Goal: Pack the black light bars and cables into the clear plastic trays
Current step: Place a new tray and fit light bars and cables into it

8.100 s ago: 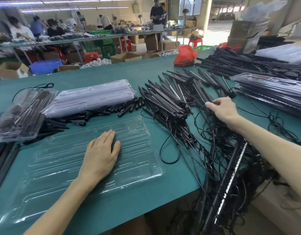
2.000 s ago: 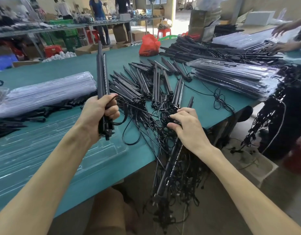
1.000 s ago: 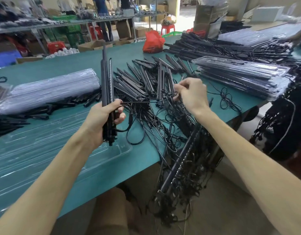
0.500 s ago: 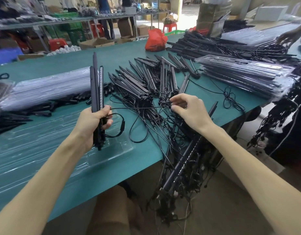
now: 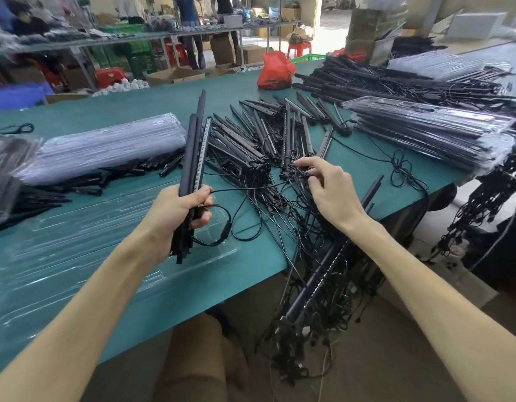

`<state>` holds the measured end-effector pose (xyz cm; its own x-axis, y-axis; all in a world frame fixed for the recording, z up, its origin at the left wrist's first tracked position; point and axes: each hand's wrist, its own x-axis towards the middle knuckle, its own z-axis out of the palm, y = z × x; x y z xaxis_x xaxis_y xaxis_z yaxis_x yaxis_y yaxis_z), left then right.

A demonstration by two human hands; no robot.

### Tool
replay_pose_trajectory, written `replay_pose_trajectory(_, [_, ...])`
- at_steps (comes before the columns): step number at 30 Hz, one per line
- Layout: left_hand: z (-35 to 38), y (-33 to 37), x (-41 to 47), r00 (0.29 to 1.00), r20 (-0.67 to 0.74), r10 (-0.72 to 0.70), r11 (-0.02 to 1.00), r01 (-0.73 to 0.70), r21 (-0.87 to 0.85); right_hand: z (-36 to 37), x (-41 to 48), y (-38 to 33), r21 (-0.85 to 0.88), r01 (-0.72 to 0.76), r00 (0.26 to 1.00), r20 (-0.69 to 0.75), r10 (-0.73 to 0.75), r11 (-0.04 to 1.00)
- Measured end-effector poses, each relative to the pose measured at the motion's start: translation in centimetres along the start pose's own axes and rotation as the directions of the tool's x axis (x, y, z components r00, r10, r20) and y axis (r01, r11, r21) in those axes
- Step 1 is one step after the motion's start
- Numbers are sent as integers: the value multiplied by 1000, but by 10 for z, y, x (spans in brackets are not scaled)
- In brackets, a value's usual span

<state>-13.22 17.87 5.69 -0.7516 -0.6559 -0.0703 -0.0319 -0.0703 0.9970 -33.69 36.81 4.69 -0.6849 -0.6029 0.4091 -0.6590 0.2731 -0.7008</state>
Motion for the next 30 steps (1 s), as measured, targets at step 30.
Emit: replay_pose_trajectory(30, [4, -6, 0, 998, -59, 2, 993, 5, 117, -8, 9, -7, 180, -209, 973, 138, 186, 961])
